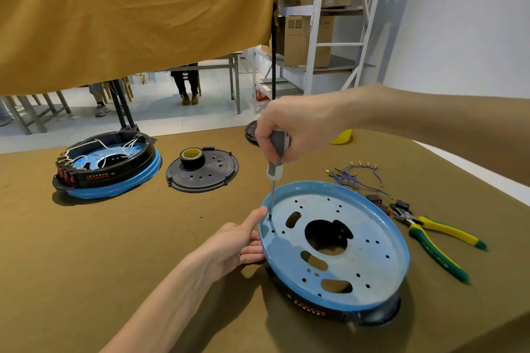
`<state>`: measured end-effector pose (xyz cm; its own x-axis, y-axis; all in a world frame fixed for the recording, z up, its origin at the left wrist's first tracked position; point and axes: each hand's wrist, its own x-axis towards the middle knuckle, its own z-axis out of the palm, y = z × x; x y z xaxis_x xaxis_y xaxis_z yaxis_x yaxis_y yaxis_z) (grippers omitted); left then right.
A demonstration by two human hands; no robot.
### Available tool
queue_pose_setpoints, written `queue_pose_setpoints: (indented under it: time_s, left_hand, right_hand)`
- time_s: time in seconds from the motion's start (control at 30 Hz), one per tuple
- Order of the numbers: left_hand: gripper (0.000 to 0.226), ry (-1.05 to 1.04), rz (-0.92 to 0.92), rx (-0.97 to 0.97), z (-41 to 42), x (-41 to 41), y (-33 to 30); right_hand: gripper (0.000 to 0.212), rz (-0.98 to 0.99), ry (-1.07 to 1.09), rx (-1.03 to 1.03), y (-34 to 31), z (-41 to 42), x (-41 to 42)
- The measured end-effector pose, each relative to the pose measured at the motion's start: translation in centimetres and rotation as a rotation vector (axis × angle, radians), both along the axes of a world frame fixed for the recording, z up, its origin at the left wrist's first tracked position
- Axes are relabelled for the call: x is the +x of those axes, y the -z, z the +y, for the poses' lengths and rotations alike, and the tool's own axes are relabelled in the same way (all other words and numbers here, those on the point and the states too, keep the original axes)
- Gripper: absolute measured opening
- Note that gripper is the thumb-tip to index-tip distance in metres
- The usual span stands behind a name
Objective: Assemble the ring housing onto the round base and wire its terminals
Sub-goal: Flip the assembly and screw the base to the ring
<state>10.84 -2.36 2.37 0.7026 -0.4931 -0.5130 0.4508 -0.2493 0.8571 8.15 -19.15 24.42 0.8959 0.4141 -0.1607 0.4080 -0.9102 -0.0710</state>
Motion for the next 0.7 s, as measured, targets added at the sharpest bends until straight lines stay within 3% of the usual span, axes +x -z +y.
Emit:
queue_pose_setpoints:
  time_s: [0.1, 0.17, 0.23, 0.37, 0.6, 0.7]
  left_hand:
    - [0.065, -0.002, 0.001, -0.002, -0.1, -0.2, -0.1]
    - [0.064, 0.005, 0.001, 0.007, -0.1, -0.2, -0.3]
    - [0.064, 0.009, 0.002, 0.011, -0.2, -0.3, -0.4]
    - [0.063, 0.003, 0.021, -0.013, -0.1, -0.4, -0.5]
    - [0.063, -0.011, 0.018, -0.022, -0.2, -0.3, -0.3]
    - [0.063, -0.018, 0.033, -0.027, -0.2, -0.2, -0.2]
  right_hand:
    - [0.015, -0.028, 0.126, 0.015, 0.4, -0.2, 0.2]
    - [0.038, -0.047, 0.229, -0.007, 0.7, -0.2, 0.4]
    - [0.048, -0.025, 0.273, -0.045, 0.5, -0.2, 0.5]
    - [0.025, 0.075, 0.259, 0.000, -0.4, -0.4, 0.3]
    - [0.052, -0.007, 0.298, -0.146, 0.1, -0.1, 0.6]
    - [0.036, 0.017, 0.252, -0.083, 0.0, 0.1, 0.6]
